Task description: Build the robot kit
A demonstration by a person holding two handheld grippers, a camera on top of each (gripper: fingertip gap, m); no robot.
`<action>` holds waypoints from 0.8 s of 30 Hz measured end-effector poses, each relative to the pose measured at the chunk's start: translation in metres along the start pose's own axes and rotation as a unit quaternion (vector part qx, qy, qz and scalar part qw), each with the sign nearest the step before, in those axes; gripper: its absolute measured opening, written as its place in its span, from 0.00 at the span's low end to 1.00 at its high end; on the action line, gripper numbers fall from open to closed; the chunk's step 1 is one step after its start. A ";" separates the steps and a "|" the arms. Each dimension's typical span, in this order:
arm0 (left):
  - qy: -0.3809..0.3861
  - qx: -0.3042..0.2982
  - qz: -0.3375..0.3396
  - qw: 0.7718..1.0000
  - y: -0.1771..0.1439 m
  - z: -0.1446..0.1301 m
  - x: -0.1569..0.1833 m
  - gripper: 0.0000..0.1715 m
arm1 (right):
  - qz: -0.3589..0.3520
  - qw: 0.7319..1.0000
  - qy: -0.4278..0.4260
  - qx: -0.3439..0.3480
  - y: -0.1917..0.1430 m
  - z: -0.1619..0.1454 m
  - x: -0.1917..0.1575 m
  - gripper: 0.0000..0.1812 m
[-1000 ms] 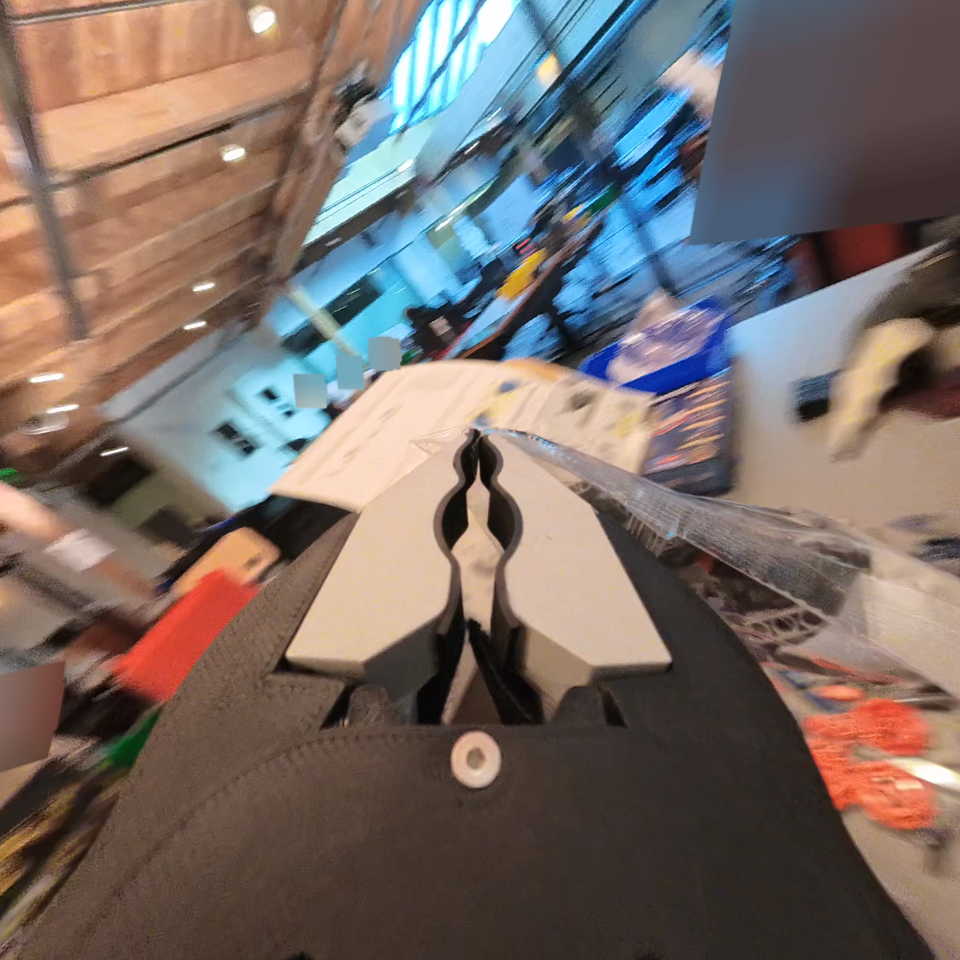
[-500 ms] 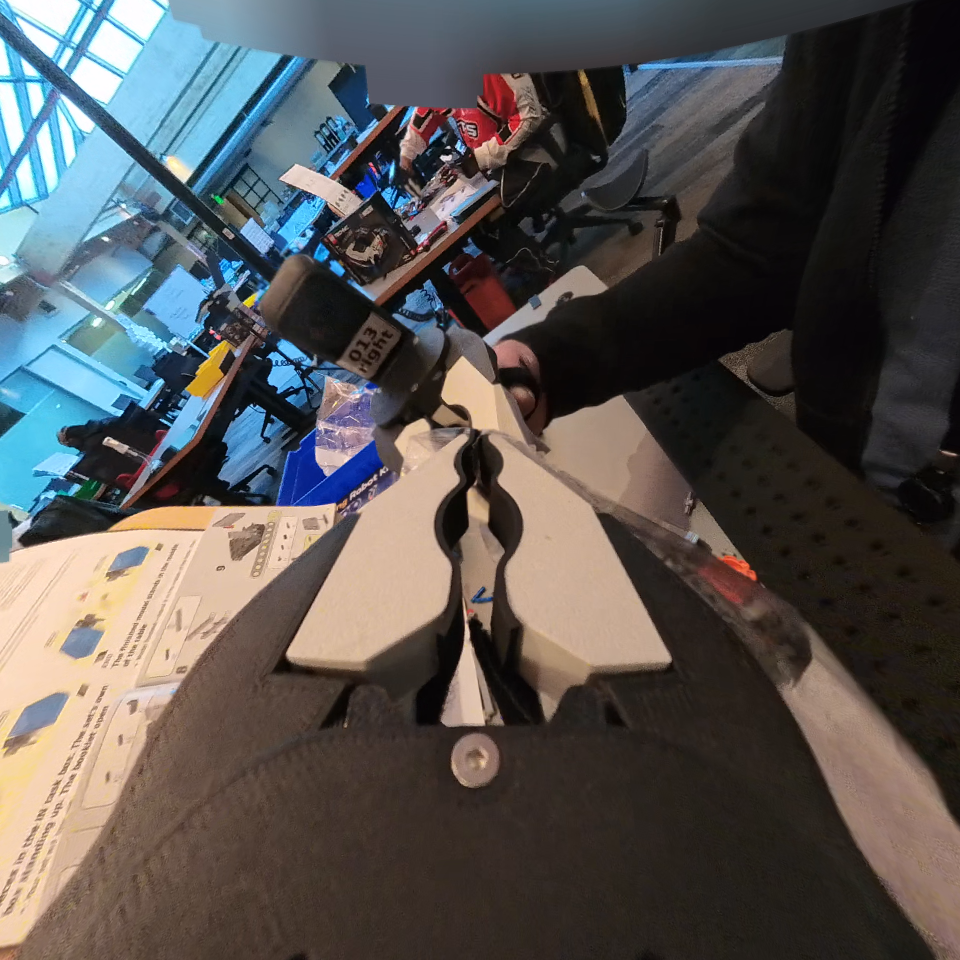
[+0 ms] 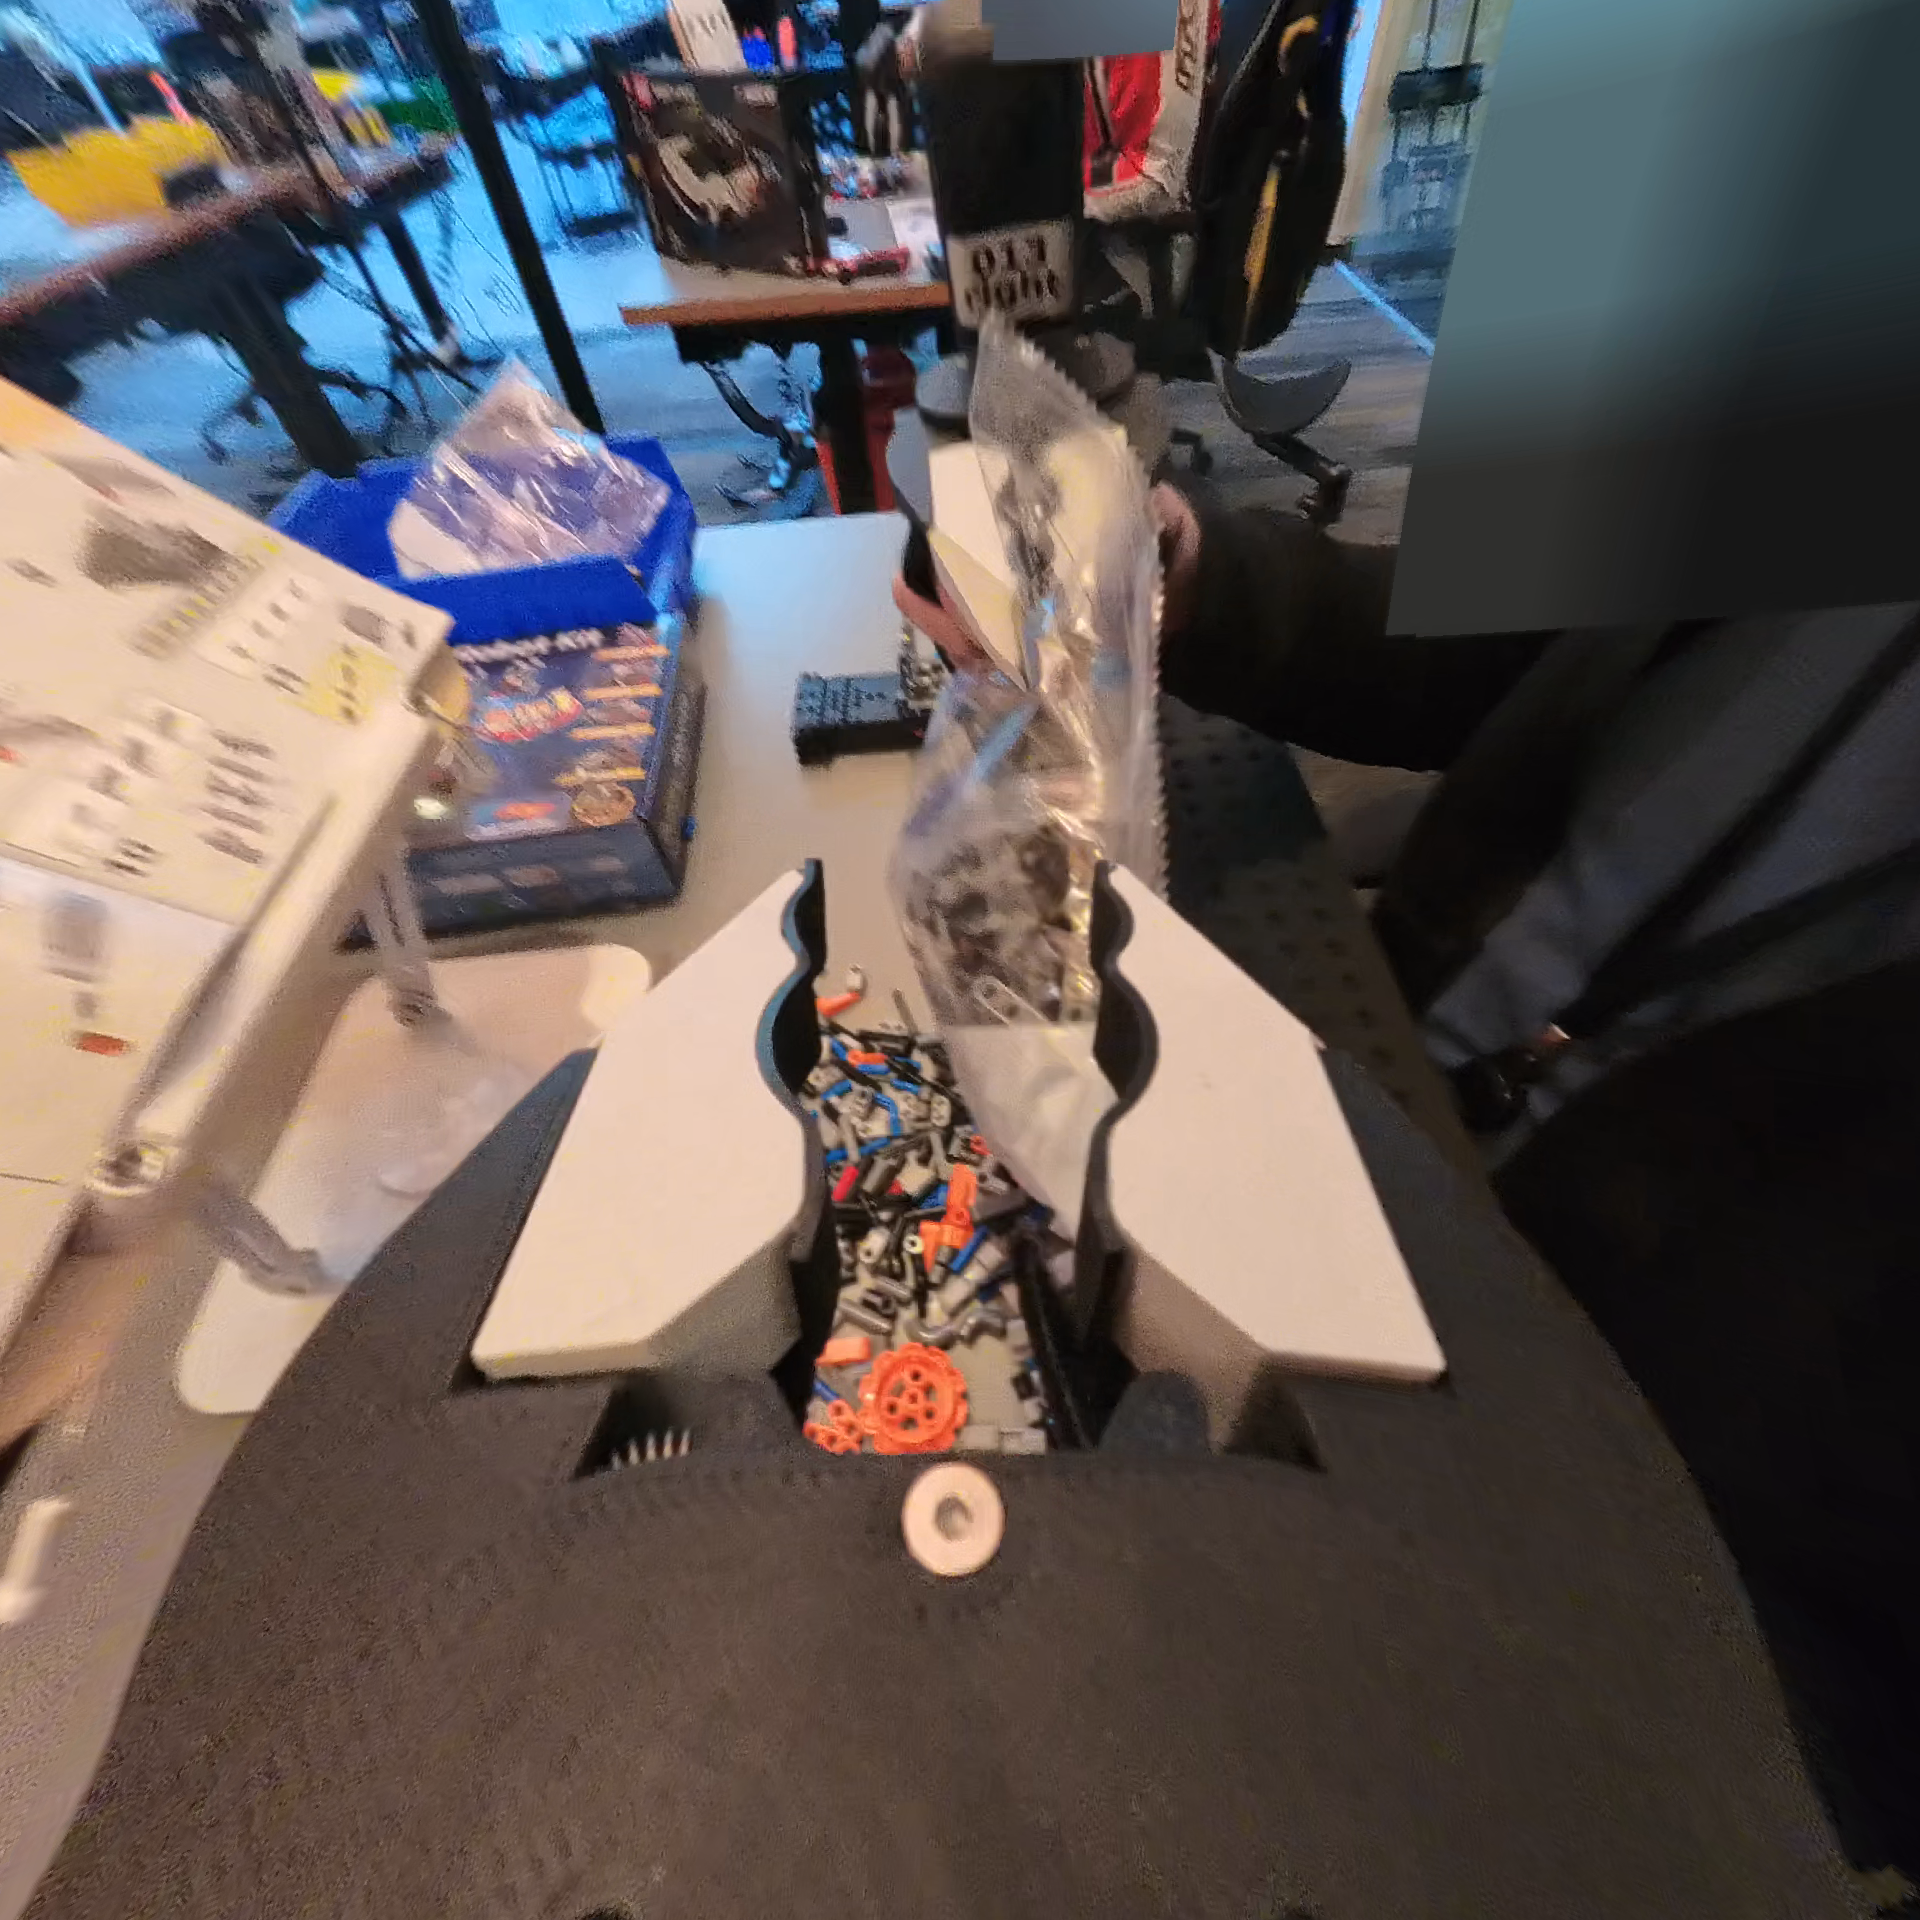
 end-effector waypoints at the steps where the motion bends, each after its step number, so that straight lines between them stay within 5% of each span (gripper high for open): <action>1: -0.006 -0.003 -0.007 1.000 0.004 -0.006 0.002 0.28 | -0.005 1.000 0.002 -0.002 -0.002 -0.003 0.000 0.00; 5: -0.028 0.027 -0.054 0.998 0.016 -0.020 0.006 0.28 | -0.031 0.999 0.026 -0.001 -0.010 -0.014 0.007 0.00; 9: -0.028 0.031 -0.086 0.995 0.020 -0.024 0.010 0.41 | -0.049 0.997 0.054 0.019 -0.023 -0.023 0.010 0.00; 15: 0.002 0.029 0.036 0.999 0.041 -0.027 0.002 0.00 | -0.057 0.994 0.084 0.032 -0.033 -0.037 0.013 0.00; 20: 0.006 0.036 0.073 0.997 0.047 -0.020 -0.006 0.00 | -0.086 0.992 0.087 0.036 -0.041 -0.043 0.014 0.01; 24: 0.021 0.007 0.099 0.995 0.055 -0.009 -0.010 0.00 | -0.173 0.981 0.085 0.038 -0.063 -0.035 0.016 0.20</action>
Point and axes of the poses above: each gripper's, where its closed fingertips meet, y out along the fingers, z out of its top, x = y × z across the jaws, the point moved 10 cm from there along -y, back along the fingers, and after that the axes turned 10 degrees about -x, right-handed, at the moved point
